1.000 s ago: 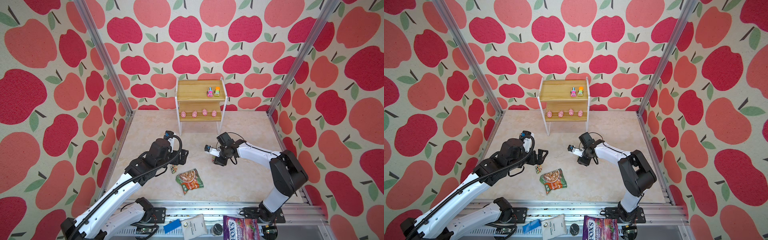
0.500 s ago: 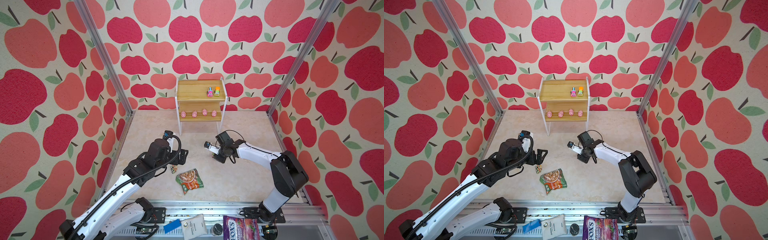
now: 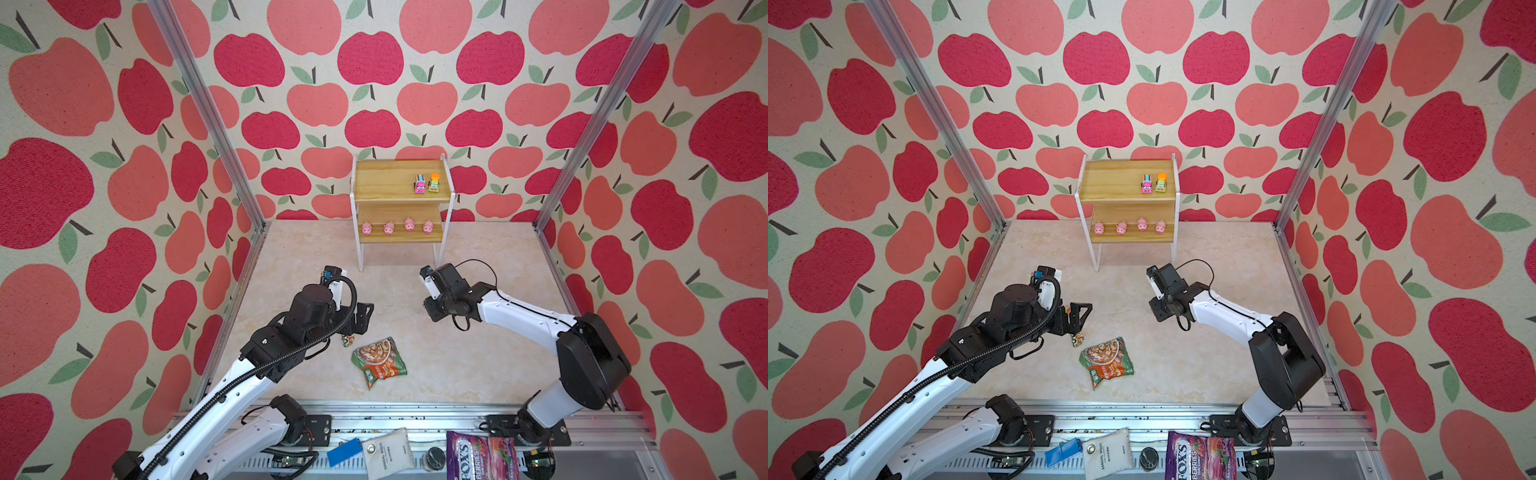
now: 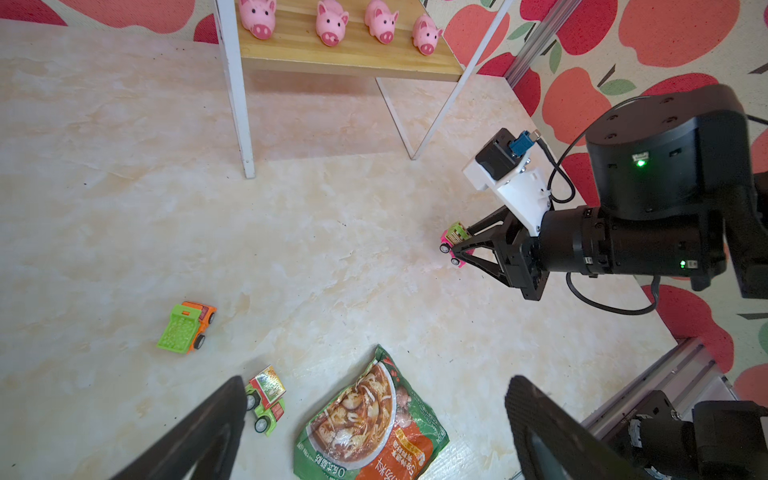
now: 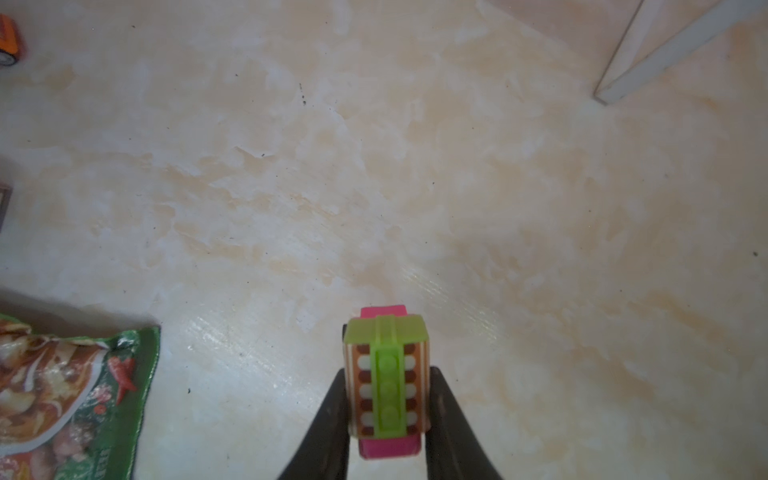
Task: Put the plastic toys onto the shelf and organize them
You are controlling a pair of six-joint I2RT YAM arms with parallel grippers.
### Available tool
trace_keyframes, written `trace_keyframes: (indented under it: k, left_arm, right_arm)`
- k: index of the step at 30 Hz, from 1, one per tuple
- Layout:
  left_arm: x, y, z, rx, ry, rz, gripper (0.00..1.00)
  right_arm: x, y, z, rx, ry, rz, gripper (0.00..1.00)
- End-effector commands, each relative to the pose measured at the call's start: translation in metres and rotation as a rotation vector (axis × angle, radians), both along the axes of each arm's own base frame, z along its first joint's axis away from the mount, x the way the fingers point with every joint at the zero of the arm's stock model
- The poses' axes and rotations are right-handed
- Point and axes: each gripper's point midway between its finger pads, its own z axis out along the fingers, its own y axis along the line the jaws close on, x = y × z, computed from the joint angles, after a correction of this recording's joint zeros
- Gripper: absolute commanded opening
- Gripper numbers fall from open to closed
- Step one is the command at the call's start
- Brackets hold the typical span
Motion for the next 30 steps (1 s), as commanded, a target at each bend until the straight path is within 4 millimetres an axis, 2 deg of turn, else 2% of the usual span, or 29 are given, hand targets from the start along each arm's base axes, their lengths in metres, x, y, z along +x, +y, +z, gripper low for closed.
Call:
trace_keyframes:
  k: [1, 4, 8, 14, 18, 24, 30]
  left_arm:
    - [0.001, 0.0, 0.003, -0.01, -0.021, 0.002, 0.99]
    - [-0.001, -0.001, 0.003, -0.013, -0.024, -0.005, 0.99]
    - [-0.003, 0.0, 0.002, -0.012, -0.021, -0.008, 0.99]
    - [-0.005, 0.0, -0.001, -0.025, -0.017, -0.012, 0.99]
    - [-0.005, -0.003, 0.0, -0.028, -0.019, -0.023, 0.99]
    - [0.0, -0.013, 0.016, -0.002, -0.042, -0.081, 0.99]
    - [0.014, -0.026, 0.051, 0.036, -0.133, -0.136, 0.99]
  right_arm:
    - [-0.011, -0.025, -0.017, 0.031, 0.059, -0.344, 0.25]
    - [-0.016, -0.03, -0.028, 0.064, 0.088, -0.471, 0.25]
    - [-0.015, -0.029, -0.034, 0.066, 0.108, -0.524, 0.25]
    - [-0.013, -0.029, -0.043, 0.019, 0.131, -0.53, 0.36]
    - [-0.012, -0.028, -0.045, 0.01, 0.126, -0.525, 0.4]
    - [-0.008, -0.029, -0.024, 0.036, 0.039, -0.47, 0.49]
    - [-0.011, -0.029, -0.001, 0.158, -0.105, -0.389, 0.53]
